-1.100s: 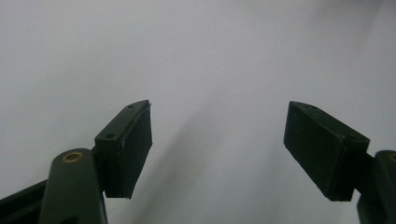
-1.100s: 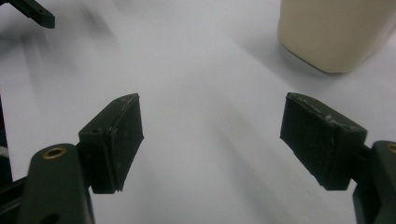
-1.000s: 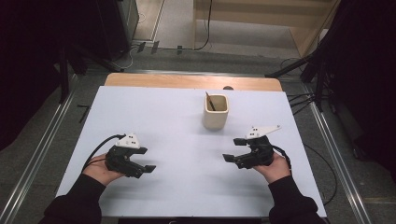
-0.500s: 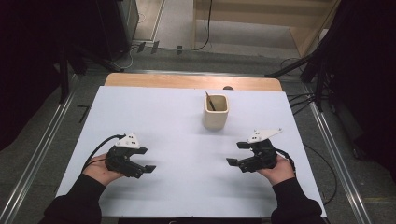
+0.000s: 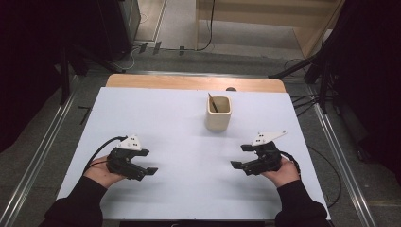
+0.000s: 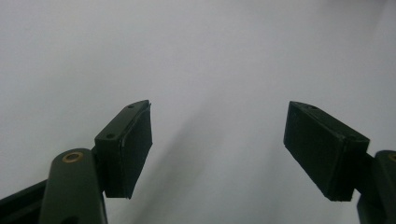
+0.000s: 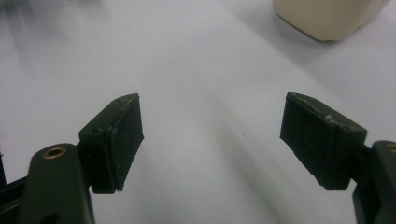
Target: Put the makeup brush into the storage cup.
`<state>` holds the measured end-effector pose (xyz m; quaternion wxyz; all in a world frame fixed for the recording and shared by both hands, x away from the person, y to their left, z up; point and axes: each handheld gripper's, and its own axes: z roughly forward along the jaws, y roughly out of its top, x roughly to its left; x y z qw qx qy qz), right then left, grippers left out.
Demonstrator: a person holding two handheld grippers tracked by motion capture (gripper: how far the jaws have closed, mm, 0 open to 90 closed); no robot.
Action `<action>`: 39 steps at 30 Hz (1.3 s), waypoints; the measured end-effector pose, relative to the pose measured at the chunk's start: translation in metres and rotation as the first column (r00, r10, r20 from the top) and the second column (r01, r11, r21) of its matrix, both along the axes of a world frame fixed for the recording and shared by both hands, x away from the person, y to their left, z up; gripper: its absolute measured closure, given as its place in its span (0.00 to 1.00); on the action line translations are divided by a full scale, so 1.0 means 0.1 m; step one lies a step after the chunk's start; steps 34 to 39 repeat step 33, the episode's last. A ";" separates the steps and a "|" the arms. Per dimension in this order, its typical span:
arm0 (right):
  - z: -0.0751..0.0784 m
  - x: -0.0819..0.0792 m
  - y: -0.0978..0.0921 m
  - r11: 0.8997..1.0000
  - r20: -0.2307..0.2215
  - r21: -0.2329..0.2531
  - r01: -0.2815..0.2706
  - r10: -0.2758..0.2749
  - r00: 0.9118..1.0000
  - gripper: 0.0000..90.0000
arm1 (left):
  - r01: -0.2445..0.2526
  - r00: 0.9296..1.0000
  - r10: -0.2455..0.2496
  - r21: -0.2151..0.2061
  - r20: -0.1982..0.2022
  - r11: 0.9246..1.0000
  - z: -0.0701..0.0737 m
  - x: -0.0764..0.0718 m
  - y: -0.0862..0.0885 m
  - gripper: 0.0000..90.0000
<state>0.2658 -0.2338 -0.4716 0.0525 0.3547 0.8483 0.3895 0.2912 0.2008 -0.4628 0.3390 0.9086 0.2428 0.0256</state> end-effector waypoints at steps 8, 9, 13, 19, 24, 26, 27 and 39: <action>-0.01 0.01 0.00 1.000 -0.004 -0.014 0.007 -0.007 1.000 0.25 | 0.001 1.000 -0.001 0.000 0.000 1.000 0.00 0.00 0.00 0.27; -0.01 0.01 0.00 1.000 -0.006 -0.010 0.009 -0.009 1.000 0.25 | 0.001 1.000 -0.001 0.000 -0.001 1.000 0.00 0.00 0.00 0.27; 0.00 0.02 -0.01 1.000 -0.009 -0.007 0.017 -0.017 1.000 0.25 | 0.001 1.000 -0.001 0.002 0.000 1.000 0.00 0.00 0.00 0.27; 0.00 0.02 0.00 1.000 -0.008 -0.010 0.007 -0.007 1.000 0.25 | 0.001 1.000 -0.001 0.001 0.000 1.000 0.00 0.00 0.00 0.27; -0.01 0.02 0.00 1.000 -0.012 -0.012 0.006 -0.006 1.000 0.25 | 0.002 1.000 -0.002 0.003 0.000 1.000 0.00 0.00 0.00 0.27; -0.01 0.02 0.00 1.000 -0.012 -0.016 0.007 -0.008 1.000 0.25 | -0.001 1.000 0.001 0.002 -0.001 1.000 0.00 -0.01 0.00 0.27; -0.01 0.02 0.00 1.000 -0.011 -0.020 0.009 -0.009 1.000 0.25 | 0.001 1.000 -0.001 0.002 -0.001 1.000 0.00 -0.01 0.00 0.27; -0.05 0.06 -0.04 0.998 -0.015 -0.038 0.047 -0.048 0.999 0.22 | 0.001 1.000 -0.001 0.002 -0.002 1.000 0.00 0.00 0.00 0.27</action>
